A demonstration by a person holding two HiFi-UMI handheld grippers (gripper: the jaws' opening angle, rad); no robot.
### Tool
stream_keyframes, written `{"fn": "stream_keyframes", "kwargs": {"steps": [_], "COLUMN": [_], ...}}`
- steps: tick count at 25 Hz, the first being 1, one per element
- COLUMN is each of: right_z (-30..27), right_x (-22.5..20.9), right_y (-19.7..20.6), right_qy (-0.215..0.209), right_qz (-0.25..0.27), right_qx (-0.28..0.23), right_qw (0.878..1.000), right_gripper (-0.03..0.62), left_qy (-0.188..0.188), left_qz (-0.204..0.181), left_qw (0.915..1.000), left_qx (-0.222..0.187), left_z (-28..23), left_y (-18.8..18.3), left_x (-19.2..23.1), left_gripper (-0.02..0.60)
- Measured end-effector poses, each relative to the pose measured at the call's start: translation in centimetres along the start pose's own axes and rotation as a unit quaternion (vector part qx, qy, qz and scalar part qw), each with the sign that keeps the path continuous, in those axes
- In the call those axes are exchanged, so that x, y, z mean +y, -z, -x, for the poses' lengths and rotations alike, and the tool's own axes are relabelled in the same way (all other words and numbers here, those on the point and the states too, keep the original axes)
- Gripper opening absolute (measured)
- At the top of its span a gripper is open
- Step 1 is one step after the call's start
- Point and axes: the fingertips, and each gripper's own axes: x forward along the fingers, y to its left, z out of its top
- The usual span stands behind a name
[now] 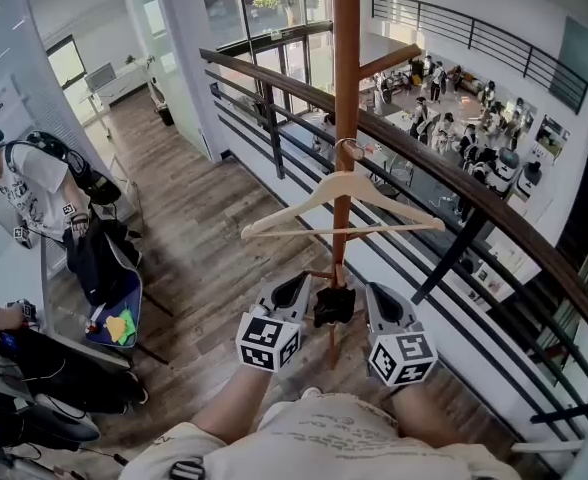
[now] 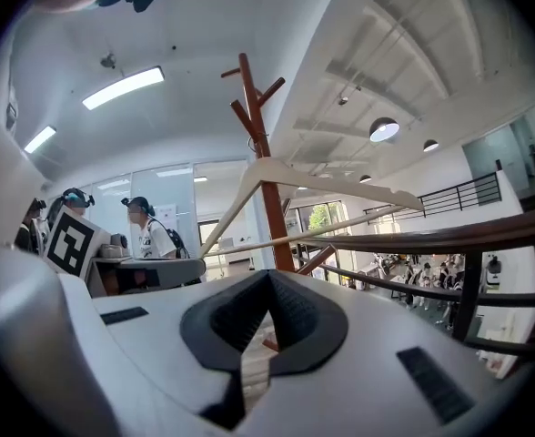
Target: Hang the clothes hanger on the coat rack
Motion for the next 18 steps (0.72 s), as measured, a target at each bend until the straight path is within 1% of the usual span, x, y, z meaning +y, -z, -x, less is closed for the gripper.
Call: {"fn": "stream_keyframes", "kwargs": {"steps": [6,13,18], "right_z": [0.3,0.4,0.4], "right_x": [-0.8,-1.6,-1.6], "right_y": [-0.2,-0.1,-0.1], "right_qy": [0.016,0.033,0.037], "right_qz": [-0.002,-0.005,-0.005], "right_qx": [0.000,-0.001,-0.004], "right_qw": [1.000,0.999,0.999], "right_gripper": [0.002,0.002,0.002], "left_qy": [0.011,0.019,0.024], "left_qz": [0.003,-0.006,-0.008], "left_qw": [0.9999,0.9998,0.9996], "left_qx": [0.001,0.008,0.014], "left_z": [-0.5,-1.0,-1.1], "left_y": [-0.1,-0.1,0.1], "left_x": [-0.5,-1.0,-1.1], "left_gripper": [0.005,0.005,0.005]}}
